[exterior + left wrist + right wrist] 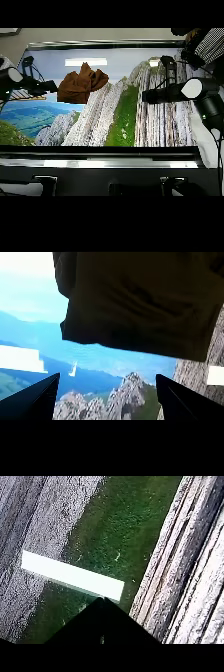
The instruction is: Fold the clothes and pants, and hang the long-sleeved shirts on hangers.
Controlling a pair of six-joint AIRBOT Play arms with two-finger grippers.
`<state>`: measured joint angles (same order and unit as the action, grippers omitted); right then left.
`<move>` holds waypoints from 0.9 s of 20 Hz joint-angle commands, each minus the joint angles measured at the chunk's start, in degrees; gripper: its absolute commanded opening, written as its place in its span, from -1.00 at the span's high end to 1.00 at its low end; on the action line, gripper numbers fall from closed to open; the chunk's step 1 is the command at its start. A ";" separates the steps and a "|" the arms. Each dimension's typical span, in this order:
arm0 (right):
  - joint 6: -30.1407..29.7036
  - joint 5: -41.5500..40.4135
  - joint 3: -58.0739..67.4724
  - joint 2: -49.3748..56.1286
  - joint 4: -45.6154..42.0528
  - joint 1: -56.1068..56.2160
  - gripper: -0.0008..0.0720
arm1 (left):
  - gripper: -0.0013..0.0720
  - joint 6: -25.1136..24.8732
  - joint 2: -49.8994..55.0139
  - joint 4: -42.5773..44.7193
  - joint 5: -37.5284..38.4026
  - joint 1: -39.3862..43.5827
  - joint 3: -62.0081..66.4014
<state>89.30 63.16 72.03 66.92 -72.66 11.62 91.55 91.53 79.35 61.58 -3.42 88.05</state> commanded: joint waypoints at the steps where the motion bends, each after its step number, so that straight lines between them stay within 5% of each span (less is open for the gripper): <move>1: 0.02 0.15 0.02 0.04 -0.02 0.04 0.89 | -1.00 1.51 12.87 -0.24 -4.61 1.07 6.16; 6: 0.07 0.15 0.02 0.04 0.00 0.04 0.88 | -1.00 1.51 22.77 -0.98 -3.61 2.62 13.05; 7: 0.57 0.13 0.02 0.04 0.00 0.04 0.88 | -0.71 1.51 22.84 -1.31 -2.75 2.99 13.38; 9: 2.91 0.22 0.02 0.04 0.02 0.07 0.88 | 0.90 1.44 22.80 -1.81 2.10 3.63 14.60; 13: 5.42 4.94 0.04 -0.39 0.26 0.04 0.88 | 0.93 -1.55 20.68 -9.68 13.60 4.98 16.92; 18: 3.34 9.25 0.04 -7.76 -1.55 0.04 0.89 | 0.93 0.79 12.11 -18.82 17.00 17.25 16.90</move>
<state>93.62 69.60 72.03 62.92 -72.79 11.62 90.87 107.33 66.72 75.20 7.57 104.64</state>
